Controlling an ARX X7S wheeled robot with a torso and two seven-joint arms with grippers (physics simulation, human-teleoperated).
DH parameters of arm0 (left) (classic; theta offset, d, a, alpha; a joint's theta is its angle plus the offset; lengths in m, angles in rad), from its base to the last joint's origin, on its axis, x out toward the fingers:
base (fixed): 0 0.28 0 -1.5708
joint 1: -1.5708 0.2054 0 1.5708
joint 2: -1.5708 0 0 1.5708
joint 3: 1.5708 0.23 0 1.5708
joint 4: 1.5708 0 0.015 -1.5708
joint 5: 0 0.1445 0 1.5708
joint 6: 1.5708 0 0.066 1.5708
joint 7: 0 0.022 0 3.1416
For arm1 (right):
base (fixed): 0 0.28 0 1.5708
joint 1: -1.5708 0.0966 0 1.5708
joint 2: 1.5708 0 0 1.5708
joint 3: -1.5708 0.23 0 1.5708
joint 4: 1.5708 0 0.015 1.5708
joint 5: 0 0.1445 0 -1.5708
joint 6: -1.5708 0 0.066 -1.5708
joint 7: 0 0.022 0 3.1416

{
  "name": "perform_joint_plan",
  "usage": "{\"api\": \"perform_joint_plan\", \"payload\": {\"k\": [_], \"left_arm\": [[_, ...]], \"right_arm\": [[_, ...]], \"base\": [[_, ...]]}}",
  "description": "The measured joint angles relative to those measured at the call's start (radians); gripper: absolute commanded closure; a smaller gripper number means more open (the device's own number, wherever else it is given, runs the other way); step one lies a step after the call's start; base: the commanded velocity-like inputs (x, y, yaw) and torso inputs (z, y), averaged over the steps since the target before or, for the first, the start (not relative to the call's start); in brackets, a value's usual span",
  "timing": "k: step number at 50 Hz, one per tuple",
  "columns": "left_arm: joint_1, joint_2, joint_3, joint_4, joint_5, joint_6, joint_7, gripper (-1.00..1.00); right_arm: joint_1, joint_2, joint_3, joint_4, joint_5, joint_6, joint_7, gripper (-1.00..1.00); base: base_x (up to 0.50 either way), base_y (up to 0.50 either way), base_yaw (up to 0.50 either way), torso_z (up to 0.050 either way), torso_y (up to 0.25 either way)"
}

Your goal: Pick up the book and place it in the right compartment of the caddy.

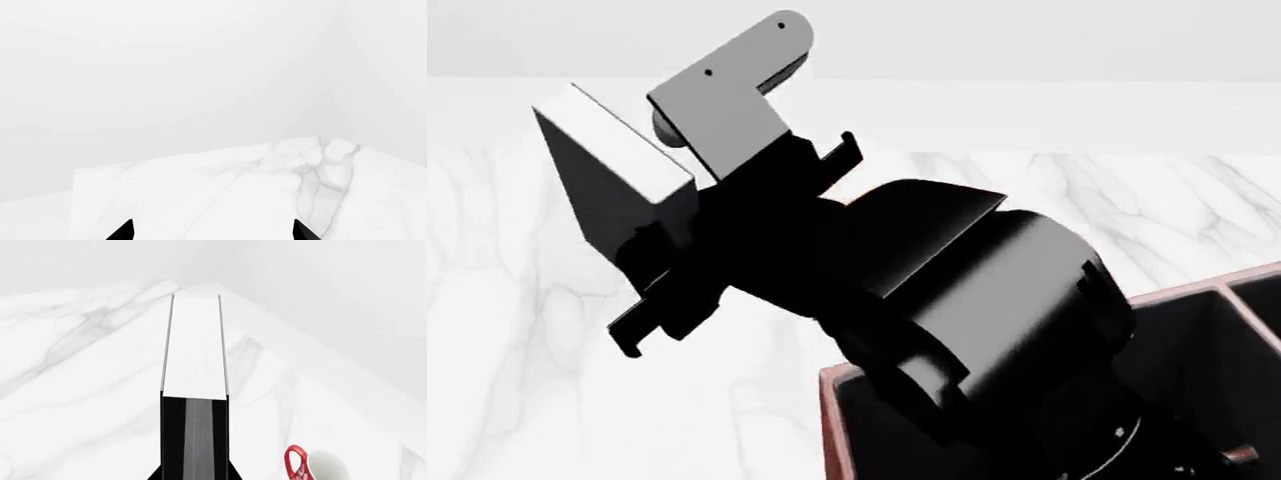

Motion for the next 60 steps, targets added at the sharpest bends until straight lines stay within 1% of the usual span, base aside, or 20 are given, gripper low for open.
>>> {"api": "perform_joint_plan", "payload": {"k": [6,14,24,29,38,44,52,60], "left_arm": [[0.003,-0.001,-0.001,0.003,-0.004,0.002,-0.001,-1.00],[0.006,-0.003,-0.002,0.003,-0.008,0.004,-0.001,-1.00],[0.008,-0.008,0.000,0.012,-0.013,0.001,-0.005,-1.00],[0.007,-0.010,0.003,0.011,-0.014,0.001,-0.005,-1.00],[0.003,-0.014,0.010,0.008,-0.014,0.000,-0.006,-1.00],[0.003,-0.017,0.014,0.010,-0.013,-0.001,-0.009,-1.00],[0.003,-0.018,0.016,0.009,-0.014,0.000,-0.009,-1.00],[0.002,-0.020,0.020,0.005,-0.014,0.002,-0.009,-1.00]], "right_arm": [[0.052,0.013,0.094,0.036,0.016,0.052,0.082,1.00],[0.094,0.050,0.251,0.030,0.037,0.160,0.241,1.00],[0.089,0.138,0.393,-0.024,0.027,0.239,0.397,1.00],[0.067,0.179,0.492,-0.074,0.038,0.290,0.481,1.00],[-0.007,0.277,0.671,-0.137,0.186,0.350,0.723,1.00],[-0.055,0.340,0.764,-0.145,0.279,0.366,0.880,1.00],[-0.104,0.414,0.827,-0.135,0.340,0.355,1.023,1.00],[-0.098,0.460,0.813,-0.052,0.315,0.309,1.077,1.00]], "base": [[0.00,0.00,0.00,0.000,0.000],[0.00,0.00,0.00,0.000,0.001],[0.00,0.00,0.00,0.000,0.002],[0.00,0.00,0.00,0.000,0.000],[0.00,0.00,0.00,0.000,0.001],[0.00,0.00,0.00,0.000,0.002],[0.00,0.00,0.00,0.000,0.002],[0.00,0.00,0.00,0.000,0.001]]}}
